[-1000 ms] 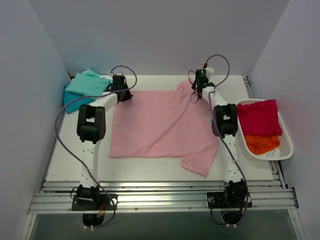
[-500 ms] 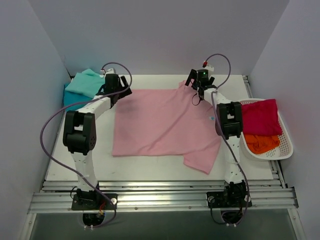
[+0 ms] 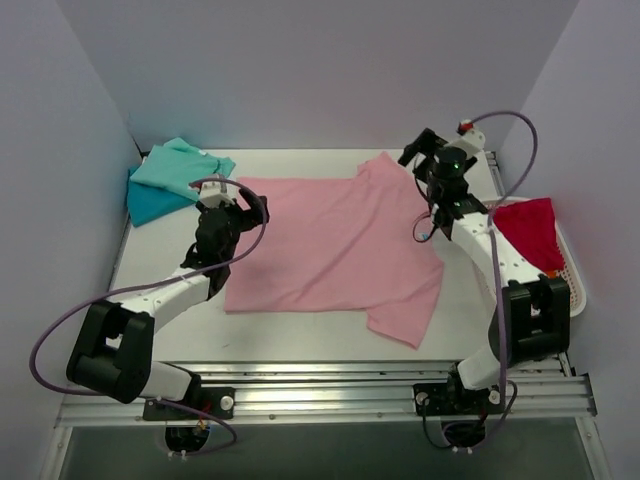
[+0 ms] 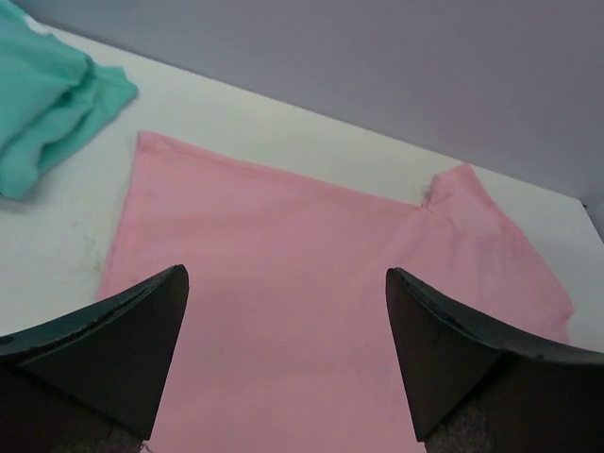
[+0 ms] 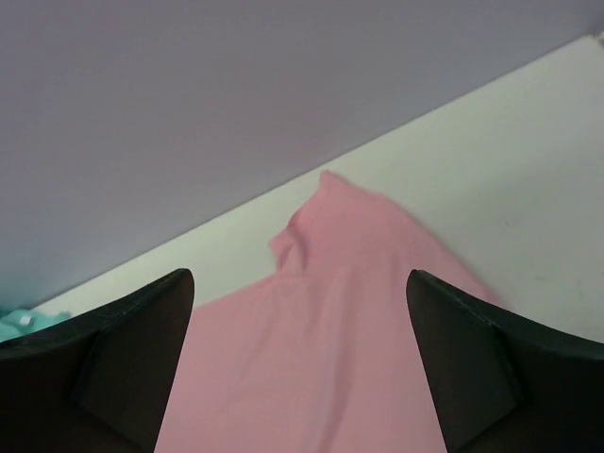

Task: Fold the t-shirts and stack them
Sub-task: Flatten out the tshirt

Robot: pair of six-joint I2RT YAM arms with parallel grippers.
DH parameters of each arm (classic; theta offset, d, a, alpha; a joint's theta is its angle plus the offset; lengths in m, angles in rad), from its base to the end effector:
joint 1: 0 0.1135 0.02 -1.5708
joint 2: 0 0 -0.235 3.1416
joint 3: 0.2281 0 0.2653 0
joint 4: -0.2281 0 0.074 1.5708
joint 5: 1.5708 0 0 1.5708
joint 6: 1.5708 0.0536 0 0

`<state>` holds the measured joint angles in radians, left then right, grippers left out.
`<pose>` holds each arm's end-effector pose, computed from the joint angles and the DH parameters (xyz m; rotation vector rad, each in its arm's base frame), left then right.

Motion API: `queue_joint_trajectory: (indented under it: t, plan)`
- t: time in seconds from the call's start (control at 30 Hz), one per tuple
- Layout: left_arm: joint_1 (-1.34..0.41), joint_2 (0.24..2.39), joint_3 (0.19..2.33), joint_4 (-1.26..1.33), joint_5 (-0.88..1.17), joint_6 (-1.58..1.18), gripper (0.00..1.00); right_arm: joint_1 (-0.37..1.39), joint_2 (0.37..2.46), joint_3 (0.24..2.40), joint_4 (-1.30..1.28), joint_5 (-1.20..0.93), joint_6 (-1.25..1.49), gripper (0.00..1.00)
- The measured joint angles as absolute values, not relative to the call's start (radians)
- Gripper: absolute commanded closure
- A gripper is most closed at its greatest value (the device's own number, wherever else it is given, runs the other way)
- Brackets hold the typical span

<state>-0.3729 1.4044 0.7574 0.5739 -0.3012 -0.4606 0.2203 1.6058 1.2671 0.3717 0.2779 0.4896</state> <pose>0.3301 -0.1121 0.2282 -0.3027 1.6270 -0.3891 0.4105 0.0769 0.3232 0.4255 1.4898 0.3497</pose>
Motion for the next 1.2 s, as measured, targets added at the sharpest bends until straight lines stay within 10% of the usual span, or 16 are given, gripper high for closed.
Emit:
queue_joint_trajectory:
  t: [0.23, 0.57, 1.2]
  plan:
    - [-0.472, 1.359, 0.621, 0.483, -0.345, -0.542, 0.01, 0.237, 1.276, 0.770, 0.216, 0.268, 0.602, 0.00]
    - [-0.679, 0.936, 0.517, 0.176, -0.622, -0.705, 0.00, 0.524, 0.561, 0.776, -0.414, 0.518, 0.891, 0.00]
    - [-0.779, 1.006, 0.517, 0.036, -0.768, -0.686, 0.00, 0.984, 1.489, 1.092, -0.796, 0.881, 1.244, 0.02]
